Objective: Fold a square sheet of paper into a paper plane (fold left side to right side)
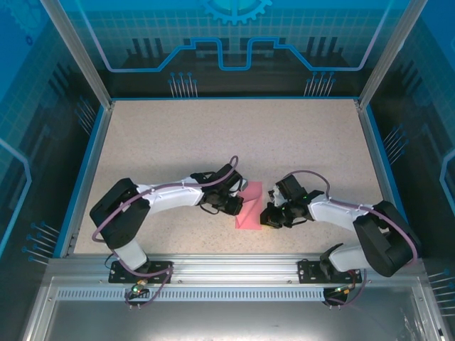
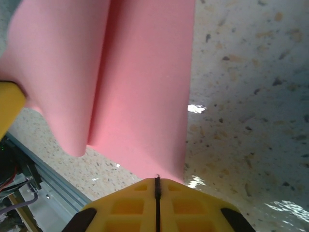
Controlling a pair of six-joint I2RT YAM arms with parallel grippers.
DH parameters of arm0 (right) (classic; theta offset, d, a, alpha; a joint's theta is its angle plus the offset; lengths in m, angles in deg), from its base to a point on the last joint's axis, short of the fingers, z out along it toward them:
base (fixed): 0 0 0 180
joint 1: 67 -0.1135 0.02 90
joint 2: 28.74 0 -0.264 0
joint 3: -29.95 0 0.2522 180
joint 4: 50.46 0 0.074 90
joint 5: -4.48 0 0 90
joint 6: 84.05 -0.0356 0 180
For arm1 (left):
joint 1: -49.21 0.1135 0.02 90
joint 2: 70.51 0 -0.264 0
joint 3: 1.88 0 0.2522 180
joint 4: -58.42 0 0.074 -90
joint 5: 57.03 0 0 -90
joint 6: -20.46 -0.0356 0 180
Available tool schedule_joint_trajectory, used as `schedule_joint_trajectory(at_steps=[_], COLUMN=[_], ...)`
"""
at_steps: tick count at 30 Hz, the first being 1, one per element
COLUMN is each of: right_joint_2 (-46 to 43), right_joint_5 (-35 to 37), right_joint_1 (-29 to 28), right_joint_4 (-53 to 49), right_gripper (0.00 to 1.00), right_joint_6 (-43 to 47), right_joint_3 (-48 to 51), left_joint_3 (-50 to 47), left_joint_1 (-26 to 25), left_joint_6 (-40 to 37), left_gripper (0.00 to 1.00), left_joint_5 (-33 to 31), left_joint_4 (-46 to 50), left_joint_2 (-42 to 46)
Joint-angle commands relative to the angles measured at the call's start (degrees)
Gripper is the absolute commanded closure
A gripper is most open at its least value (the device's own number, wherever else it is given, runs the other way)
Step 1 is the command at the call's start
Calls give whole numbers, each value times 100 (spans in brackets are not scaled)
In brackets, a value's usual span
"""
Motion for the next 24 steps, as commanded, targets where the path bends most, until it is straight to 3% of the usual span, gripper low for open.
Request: schedule_joint_trajectory(at_steps=[1, 24], right_joint_2=[147, 374], right_joint_5=[150, 381], right_joint_1=[-127, -235], right_joint_4=[-341, -693], right_gripper=[92, 92], right_joint_6=[149, 245], right_joint_3=[-192, -271], left_joint_3=[202, 488], left_joint_1=[98, 166], left_joint_6=[-205, -362], left_gripper=[93, 93], left_joint_5=[54, 127], left_joint_4=[157, 140], left_joint_2=[-165, -667])
